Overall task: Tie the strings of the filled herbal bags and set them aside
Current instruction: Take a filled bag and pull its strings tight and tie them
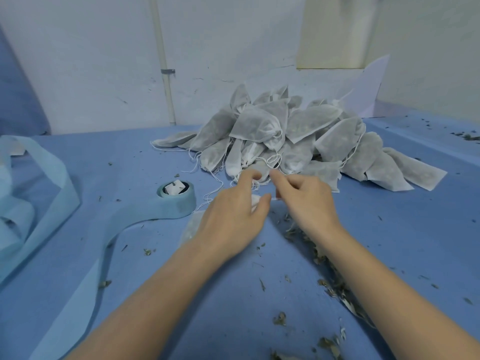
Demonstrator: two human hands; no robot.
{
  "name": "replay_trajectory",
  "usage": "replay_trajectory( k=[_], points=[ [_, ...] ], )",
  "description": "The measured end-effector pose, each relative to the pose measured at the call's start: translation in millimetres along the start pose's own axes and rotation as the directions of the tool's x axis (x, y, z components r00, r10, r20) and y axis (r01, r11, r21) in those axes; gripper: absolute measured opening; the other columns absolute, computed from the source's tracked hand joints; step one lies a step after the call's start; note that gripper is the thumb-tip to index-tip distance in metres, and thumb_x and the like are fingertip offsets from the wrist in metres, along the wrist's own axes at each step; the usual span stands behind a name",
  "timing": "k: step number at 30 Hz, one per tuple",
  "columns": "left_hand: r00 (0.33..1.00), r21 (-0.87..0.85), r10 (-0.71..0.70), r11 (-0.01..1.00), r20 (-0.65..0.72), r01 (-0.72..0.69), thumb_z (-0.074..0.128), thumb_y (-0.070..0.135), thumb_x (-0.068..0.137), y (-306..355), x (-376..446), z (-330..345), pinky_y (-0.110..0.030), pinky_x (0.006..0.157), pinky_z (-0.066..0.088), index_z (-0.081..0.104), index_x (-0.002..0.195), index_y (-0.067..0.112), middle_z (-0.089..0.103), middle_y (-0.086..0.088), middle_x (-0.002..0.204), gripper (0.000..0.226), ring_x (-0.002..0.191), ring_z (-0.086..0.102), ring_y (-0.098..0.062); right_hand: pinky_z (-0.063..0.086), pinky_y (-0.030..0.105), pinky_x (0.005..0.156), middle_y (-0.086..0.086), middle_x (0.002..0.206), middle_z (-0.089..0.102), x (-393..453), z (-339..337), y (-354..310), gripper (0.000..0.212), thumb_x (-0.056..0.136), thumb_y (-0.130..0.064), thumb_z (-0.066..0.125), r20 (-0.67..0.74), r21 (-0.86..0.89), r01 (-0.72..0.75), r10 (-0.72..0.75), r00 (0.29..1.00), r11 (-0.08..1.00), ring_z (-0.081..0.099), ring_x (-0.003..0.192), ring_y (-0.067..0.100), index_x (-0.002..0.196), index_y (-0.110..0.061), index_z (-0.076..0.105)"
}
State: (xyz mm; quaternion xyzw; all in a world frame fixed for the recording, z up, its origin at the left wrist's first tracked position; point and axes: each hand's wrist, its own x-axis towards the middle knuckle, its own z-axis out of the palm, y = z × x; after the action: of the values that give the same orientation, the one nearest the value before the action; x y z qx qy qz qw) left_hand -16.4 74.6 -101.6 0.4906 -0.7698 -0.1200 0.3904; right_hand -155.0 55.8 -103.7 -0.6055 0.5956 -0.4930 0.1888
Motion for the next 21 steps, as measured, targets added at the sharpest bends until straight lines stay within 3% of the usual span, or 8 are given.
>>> replay_trajectory(
  k=[2,6,8,10,12,14,16,21],
  points=[
    [1.000,-0.020,-0.003,1.000,-0.027,0.002,0.051,0.029,0.093,-3.4,0.8,-1.5,-0.028,0.062,0.033,0.055,0.098,0.024,0.040,0.011,0.055,0.008,0.062,0.042,-0.015,0.034,0.012,0.047,-0.001,0.050,0.060,0.1,-2.0,-0.1,0.058,0.091,-0.044,0.056,-0.009,0.010,-0.054,0.054,0.999,0.999,0.046,0.044,0.005,0.041,-0.015,0.051],
    [0.994,-0.109,-0.099,0.989,-0.039,0.094,0.052,0.028,0.093,-7.5,3.3,-4.0,-0.017,0.062,0.036,0.055,0.079,0.026,0.060,0.012,0.070,0.014,0.066,0.052,-0.002,0.025,0.020,0.039,-0.006,0.042,0.040,-2.0,-4.1,-9.9,0.050,0.086,-0.041,0.059,0.175,0.216,-0.358,0.324,0.930,0.909,0.027,0.035,0.009,0.042,-0.020,0.046],
    [0.986,-0.202,-0.158,0.969,-0.057,0.144,0.052,0.024,0.094,-7.5,4.5,-3.4,-0.010,0.057,0.037,0.057,0.077,0.023,0.061,0.017,0.066,0.017,0.061,0.052,0.000,0.015,0.019,0.036,-0.007,0.044,0.030,-3.3,-3.4,-14.2,0.043,0.088,-0.033,0.056,0.374,0.469,-0.535,0.390,0.841,0.703,0.018,0.036,0.008,0.050,-0.017,0.047],
    [0.976,-0.316,-0.213,0.930,-0.054,0.186,0.052,0.022,0.094,-7.2,5.0,-1.1,-0.011,0.055,0.038,0.059,0.078,0.021,0.062,0.018,0.065,0.017,0.058,0.052,-0.006,0.011,0.017,0.033,-0.008,0.045,0.024,-5.2,-2.9,-16.3,0.032,0.089,-0.022,0.048,0.529,0.641,-0.642,0.363,0.767,0.421,0.013,0.036,0.006,0.058,-0.013,0.048],
    [0.963,-0.421,-0.261,0.882,-0.061,0.213,0.053,0.019,0.094,-7.4,5.2,0.6,-0.012,0.054,0.039,0.057,0.078,0.022,0.064,0.016,0.064,0.017,0.054,0.052,-0.007,0.009,0.016,0.033,-0.008,0.045,0.024,-9.0,-1.0,-18.9,0.016,0.081,-0.012,0.044,0.591,0.726,-0.654,0.295,0.751,0.211,0.008,0.041,0.007,0.067,-0.010,0.051],
    [0.953,-0.481,-0.293,0.848,-0.075,0.223,0.055,0.017,0.092,-7.8,5.4,0.5,-0.016,0.058,0.042,0.055,0.076,0.026,0.065,0.017,0.060,0.018,0.051,0.051,-0.004,0.008,0.017,0.036,-0.007,0.044,0.025,-13.1,2.4,-20.5,0.010,0.070,-0.007,0.044,0.590,0.774,-0.625,0.244,0.769,0.099,0.006,0.047,0.009,0.075,-0.007,0.053],
    [0.948,-0.513,-0.305,0.830,-0.089,0.219,0.059,0.016,0.089,-7.7,4.9,-0.1,-0.019,0.061,0.045,0.054,0.075,0.027,0.066,0.017,0.060,0.019,0.051,0.054,-0.003,0.008,0.017,0.037,-0.006,0.045,0.026,-16.0,6.1,-19.8,0.019,0.067,-0.004,0.044,0.567,0.803,-0.592,0.214,0.795,0.071,0.007,0.047,0.009,0.082,-0.007,0.055],
    [0.931,-0.511,-0.337,0.830,-0.140,0.223,0.066,0.021,0.084,-6.9,2.3,0.4,-0.030,0.074,0.048,0.059,0.072,0.028,0.068,0.015,0.065,0.015,0.061,0.058,-0.006,0.011,0.017,0.038,-0.006,0.049,0.029,-20.4,12.0,-20.3,0.044,0.068,-0.005,0.045,0.576,0.788,-0.591,0.134,0.807,0.173,0.010,0.049,0.010,0.104,-0.016,0.067]
  ],
)
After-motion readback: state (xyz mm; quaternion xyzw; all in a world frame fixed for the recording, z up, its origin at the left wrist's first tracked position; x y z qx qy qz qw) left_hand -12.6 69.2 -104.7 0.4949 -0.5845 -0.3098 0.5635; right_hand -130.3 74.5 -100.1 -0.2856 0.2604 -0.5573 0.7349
